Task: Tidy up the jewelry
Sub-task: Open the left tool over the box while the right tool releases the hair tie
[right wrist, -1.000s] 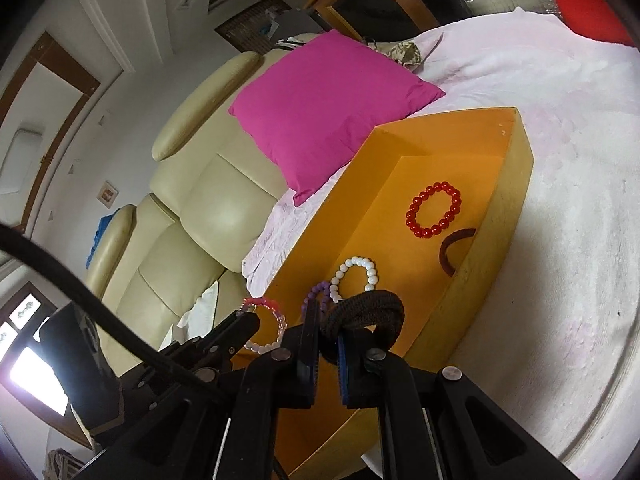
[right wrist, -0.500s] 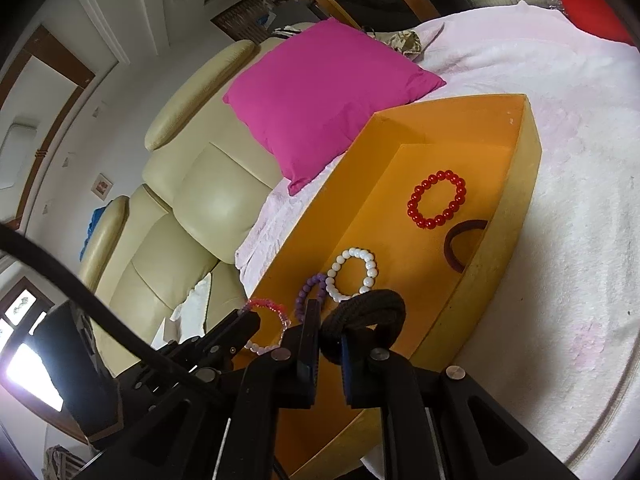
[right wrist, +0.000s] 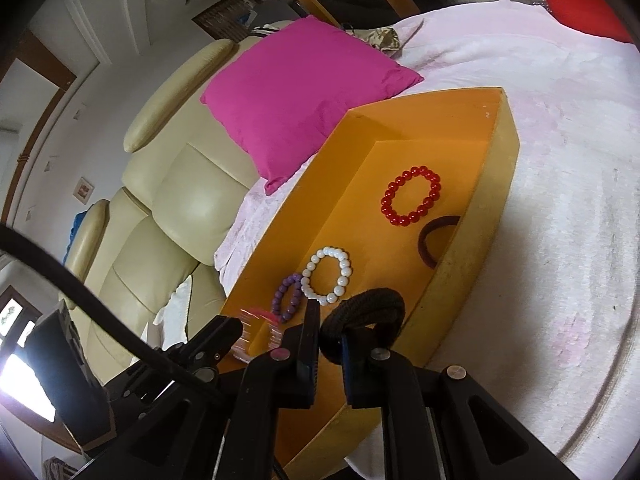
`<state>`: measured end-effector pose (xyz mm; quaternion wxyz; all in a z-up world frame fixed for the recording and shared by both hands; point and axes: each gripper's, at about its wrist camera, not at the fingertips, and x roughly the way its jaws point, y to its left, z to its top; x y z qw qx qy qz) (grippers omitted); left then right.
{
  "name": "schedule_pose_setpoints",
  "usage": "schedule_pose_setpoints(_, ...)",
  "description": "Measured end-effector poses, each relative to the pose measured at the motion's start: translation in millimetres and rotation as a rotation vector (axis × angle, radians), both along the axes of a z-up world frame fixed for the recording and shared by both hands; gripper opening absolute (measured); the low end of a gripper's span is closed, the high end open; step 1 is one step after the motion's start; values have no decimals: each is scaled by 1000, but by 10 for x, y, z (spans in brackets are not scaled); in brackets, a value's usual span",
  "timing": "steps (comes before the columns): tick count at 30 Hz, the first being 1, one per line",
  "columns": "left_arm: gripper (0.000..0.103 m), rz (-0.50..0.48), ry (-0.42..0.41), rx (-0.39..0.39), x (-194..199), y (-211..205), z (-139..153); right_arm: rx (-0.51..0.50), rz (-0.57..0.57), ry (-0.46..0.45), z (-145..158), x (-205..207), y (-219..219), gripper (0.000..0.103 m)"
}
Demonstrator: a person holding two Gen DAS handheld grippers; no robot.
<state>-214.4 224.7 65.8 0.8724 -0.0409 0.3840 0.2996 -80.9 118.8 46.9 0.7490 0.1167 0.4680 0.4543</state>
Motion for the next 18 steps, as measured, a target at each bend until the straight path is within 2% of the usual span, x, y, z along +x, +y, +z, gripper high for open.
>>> schedule_pose_setpoints(2,26,5,1,4,0,-7,1,-1,-3,6,4,5,-8,16)
schedule_pose_setpoints(3,31,8,0,6,0,-8,0,0,-3,7,6,6,-13,21)
schedule_pose_setpoints(18,40,23,-1,31,14,-30,27,17,-29,-2,73,48,-163,22)
